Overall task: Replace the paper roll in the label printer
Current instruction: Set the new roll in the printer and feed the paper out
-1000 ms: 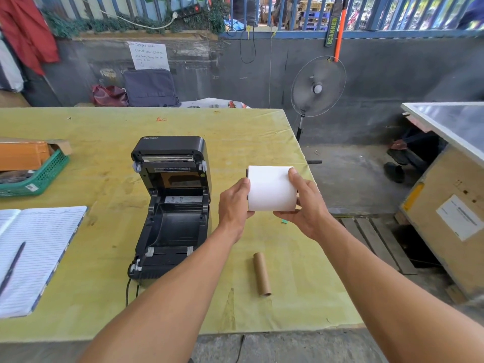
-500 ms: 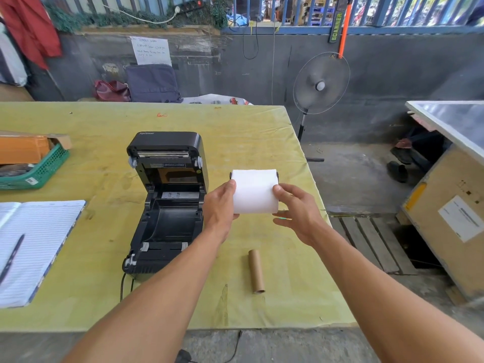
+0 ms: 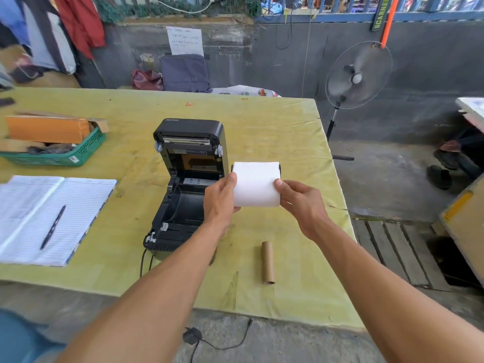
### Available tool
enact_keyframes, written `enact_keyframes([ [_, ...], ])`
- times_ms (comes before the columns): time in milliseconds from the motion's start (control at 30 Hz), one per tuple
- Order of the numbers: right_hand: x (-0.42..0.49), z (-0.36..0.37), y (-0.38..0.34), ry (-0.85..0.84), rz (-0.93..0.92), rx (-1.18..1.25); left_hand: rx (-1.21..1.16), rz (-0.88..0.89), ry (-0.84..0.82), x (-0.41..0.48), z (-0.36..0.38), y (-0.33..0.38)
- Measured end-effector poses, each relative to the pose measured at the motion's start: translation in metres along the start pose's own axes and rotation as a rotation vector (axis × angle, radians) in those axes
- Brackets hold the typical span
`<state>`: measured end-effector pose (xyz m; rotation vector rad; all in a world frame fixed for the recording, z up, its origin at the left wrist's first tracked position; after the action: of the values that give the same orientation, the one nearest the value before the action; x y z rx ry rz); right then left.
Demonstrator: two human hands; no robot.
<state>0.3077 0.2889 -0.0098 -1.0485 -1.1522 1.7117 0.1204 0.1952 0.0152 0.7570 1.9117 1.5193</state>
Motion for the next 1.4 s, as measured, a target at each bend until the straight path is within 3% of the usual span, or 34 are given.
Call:
enact_keyframes([
  [267, -0.001, 0.070, 0.021, -0.054, 0.013, -0.041, 0.018, -0.060, 0.019, 0.023, -0.067, -0.021],
  [667, 0.003, 0.168, 0.040, 0.091, -0.013, -0.145, 0.214, -0.032, -0.155, 0.108, -0.146, -0.041],
  [900, 0.004, 0.179, 0.052, 0.158, 0.011, -0.140, 0.171, -0.047, -0.254, 0.133, -0.146, -0.063],
  [1400, 0.019, 0.170, 0.100, 0.135, 0.049, -0.112, 0.206, -0.074, -0.247, 0.148, -0.133, -0.114],
])
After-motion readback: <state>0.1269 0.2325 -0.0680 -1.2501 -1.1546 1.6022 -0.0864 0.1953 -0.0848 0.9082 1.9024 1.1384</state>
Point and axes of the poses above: each hand's wrist, its own x-axis towards the middle knuckle, its own z-axis out of the palm, y = z × x, the point moved 9 cm from there along x, towards the middle knuckle, and after that the axes turned 9 degrees about x, right-handed, at the moved point
